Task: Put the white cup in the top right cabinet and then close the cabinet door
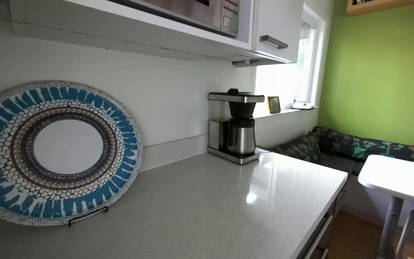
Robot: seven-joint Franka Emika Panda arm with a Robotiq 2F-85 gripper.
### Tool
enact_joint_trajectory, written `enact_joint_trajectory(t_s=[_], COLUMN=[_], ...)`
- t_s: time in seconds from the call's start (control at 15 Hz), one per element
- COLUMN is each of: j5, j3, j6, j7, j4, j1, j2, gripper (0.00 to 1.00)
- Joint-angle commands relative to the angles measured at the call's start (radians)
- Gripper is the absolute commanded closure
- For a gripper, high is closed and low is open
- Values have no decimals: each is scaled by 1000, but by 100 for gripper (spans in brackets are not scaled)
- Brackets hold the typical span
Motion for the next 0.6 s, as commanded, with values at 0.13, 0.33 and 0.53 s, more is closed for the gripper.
enact_joint_trajectory(t_s=[0.13,0.33,0.53], j5=[-33,-32,-36], j3=[-65,-79,-82], j6=[-77,-121,-157], j7=[-98,-121,-132], j4=[6,15,23], j1=[19,18,17], j2=[-40,-51,-59], gripper=[0,0,0])
